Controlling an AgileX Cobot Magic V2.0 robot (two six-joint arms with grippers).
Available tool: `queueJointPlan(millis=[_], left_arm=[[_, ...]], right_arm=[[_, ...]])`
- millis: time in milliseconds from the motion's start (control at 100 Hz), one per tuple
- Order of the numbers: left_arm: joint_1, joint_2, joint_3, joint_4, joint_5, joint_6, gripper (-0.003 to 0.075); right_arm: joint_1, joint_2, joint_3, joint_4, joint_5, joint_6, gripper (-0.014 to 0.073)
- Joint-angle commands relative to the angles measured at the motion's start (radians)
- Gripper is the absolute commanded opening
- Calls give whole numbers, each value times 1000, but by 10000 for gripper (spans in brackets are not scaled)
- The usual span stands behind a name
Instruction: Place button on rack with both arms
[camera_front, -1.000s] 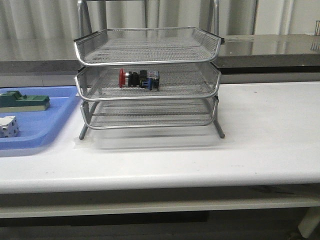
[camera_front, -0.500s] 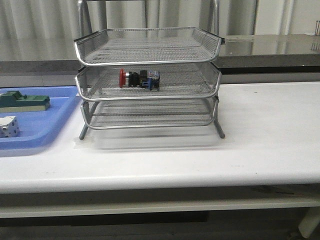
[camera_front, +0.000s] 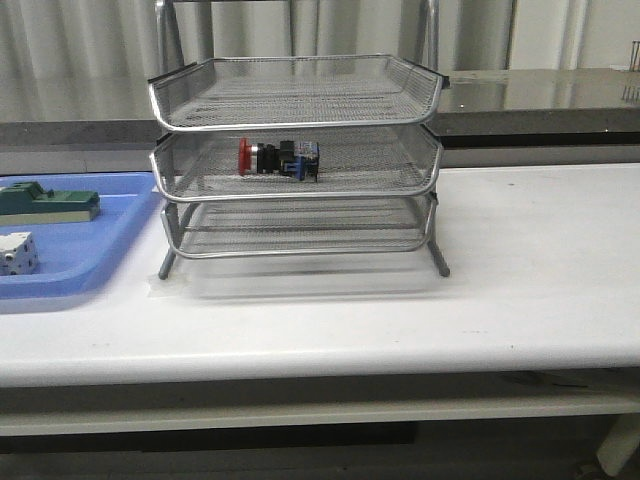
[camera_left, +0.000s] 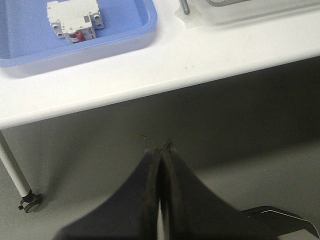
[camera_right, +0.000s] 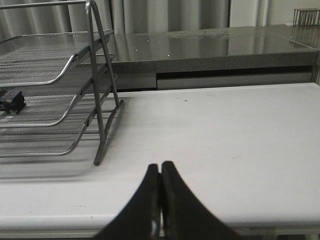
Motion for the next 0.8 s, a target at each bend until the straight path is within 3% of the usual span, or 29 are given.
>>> queueJointPlan(millis=[0,590,790], left_arm=[[3,6,-25,-13,-54,-10,-21],[3,4,-24,72,-59,27,-21],[3,-62,41,72,-247,23,-21]], right_arm=[[-7,-21,-20,-7,-83,-4,-105],[-7,-21,-20,-7,-83,-4,-105],[-7,-21,-20,-7,-83,-4,-105]])
